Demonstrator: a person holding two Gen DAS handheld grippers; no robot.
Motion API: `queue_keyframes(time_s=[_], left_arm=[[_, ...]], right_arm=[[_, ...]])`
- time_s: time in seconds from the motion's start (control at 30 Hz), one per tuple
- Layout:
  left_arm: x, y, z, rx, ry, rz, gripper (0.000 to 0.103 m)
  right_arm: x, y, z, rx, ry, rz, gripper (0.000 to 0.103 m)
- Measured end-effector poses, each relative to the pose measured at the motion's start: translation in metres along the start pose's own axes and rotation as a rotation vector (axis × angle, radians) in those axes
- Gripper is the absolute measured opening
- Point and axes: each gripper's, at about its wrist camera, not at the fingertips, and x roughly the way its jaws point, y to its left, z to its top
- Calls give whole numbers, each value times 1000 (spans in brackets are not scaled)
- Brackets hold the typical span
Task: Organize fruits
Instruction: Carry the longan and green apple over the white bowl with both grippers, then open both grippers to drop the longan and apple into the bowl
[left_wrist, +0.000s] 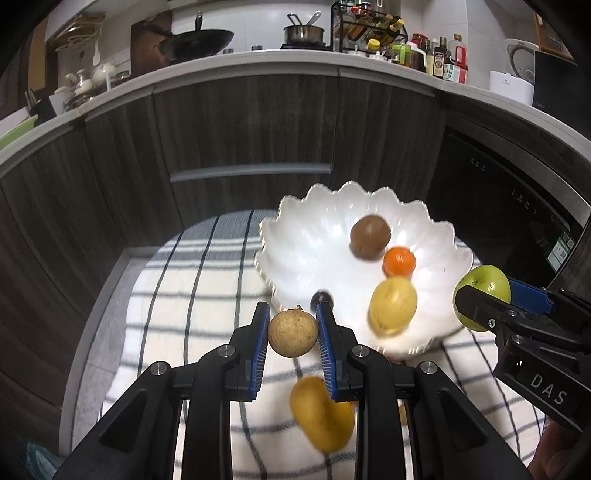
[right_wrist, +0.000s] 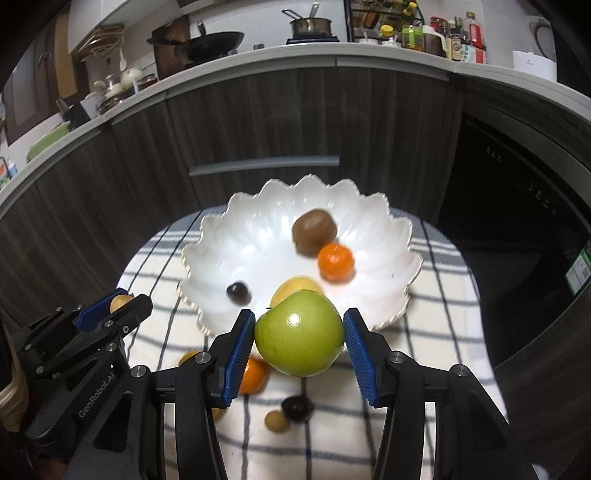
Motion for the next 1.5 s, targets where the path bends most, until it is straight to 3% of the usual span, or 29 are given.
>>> queue_keyframes(time_s=[0.47,1.33,1.5], left_arm=[[34,-9,34,29,-9,-12,26],[99,-25,41,24,67,-35,27],[101,-23,41,27,78,-17,41]], right_arm=[[18,-16,34,14,-31,-20,51],[73,-37,44,34,18,-31,51],[74,-35,45,6,9,-57,51]])
